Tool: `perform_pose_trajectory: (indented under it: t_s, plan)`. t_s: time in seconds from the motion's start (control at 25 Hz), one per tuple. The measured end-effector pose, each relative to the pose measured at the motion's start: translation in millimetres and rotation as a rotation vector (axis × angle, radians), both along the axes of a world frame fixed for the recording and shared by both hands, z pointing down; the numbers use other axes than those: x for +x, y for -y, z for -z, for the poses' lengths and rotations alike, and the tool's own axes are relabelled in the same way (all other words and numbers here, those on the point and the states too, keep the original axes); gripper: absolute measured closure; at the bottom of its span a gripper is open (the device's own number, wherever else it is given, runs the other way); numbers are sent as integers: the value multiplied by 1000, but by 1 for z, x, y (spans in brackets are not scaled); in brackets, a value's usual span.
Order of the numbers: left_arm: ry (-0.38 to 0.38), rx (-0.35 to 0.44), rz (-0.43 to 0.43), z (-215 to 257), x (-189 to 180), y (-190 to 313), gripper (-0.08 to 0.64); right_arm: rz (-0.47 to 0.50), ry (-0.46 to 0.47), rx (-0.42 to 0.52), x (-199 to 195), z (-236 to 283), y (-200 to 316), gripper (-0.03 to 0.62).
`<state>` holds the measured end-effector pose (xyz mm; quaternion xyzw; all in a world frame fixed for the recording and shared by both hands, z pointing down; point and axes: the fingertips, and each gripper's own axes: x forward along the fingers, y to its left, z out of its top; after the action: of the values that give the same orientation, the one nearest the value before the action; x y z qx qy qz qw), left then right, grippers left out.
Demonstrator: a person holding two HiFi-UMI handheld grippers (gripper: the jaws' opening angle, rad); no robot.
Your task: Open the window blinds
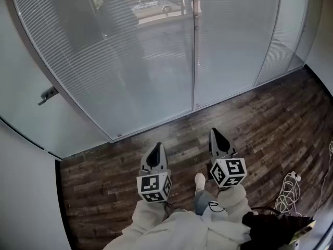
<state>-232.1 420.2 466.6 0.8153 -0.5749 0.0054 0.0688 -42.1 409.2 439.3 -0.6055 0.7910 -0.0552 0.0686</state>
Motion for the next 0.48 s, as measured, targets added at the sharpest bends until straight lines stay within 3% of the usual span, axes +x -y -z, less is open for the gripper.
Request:
perform_pose_trajectory:
  t_s: [0.16,0.32,0.48]
  plan:
    - [16,-15,-13,-9,19,43,560,-7,21,-2,16,-6,45,580]
    - [19,-22,-12,-8,41,100,560,62,48,2,27,-2,104,580]
    - [7,-19,14,-2,67,166,560,133,12,26,46,8,169,580]
